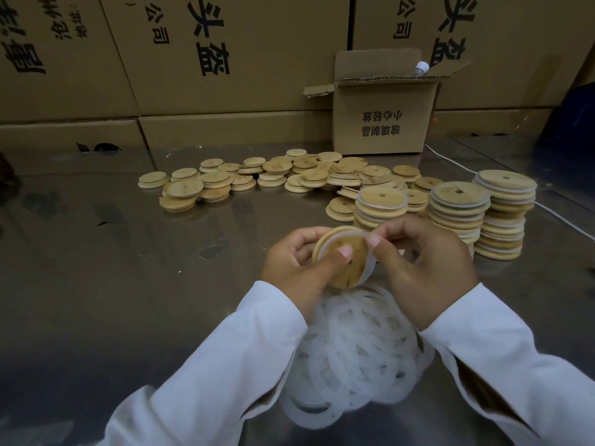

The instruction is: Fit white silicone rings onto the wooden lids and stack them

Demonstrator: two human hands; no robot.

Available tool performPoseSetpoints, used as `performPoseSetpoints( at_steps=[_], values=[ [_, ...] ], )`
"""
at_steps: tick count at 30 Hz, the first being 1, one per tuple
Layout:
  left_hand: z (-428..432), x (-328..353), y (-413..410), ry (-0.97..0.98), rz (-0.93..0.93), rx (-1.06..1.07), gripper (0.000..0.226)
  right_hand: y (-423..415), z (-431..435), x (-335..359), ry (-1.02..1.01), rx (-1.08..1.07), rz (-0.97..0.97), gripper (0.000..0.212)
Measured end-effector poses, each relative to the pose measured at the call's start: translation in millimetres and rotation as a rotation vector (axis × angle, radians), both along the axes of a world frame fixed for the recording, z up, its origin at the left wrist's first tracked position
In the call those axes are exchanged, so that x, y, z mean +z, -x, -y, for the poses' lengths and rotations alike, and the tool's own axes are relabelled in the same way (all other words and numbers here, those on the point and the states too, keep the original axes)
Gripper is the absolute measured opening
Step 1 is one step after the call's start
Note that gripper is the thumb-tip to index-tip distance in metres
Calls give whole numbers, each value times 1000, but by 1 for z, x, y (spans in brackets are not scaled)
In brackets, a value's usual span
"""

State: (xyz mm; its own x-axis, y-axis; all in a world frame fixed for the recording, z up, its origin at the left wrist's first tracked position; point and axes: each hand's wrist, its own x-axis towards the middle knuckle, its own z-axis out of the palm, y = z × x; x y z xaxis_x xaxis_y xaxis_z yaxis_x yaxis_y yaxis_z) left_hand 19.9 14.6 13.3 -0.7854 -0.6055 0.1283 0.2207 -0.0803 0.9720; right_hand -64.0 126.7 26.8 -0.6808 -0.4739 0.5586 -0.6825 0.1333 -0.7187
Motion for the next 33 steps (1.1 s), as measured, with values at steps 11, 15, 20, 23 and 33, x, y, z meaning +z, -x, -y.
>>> performPoseSetpoints(
  at_steps=[11, 15, 20, 23, 33],
  values=[
    [6, 2, -1, -79, 45, -116, 28, 9, -3, 8, -52, 138, 86, 22],
    [5, 3, 0, -182, 36, -144, 35, 11, -4, 9, -50, 151, 100, 20],
    [6, 6, -2, -264, 33, -174, 36, 12, -4, 9, -60, 169, 112, 18],
    [8, 8, -3, -227, 22, -182, 35, 12, -5, 11, -35, 196, 143, 16],
    [6, 2, -3, 161, -2, 35, 9, 8, -1, 3, 79, 190, 273, 17]
  ],
)
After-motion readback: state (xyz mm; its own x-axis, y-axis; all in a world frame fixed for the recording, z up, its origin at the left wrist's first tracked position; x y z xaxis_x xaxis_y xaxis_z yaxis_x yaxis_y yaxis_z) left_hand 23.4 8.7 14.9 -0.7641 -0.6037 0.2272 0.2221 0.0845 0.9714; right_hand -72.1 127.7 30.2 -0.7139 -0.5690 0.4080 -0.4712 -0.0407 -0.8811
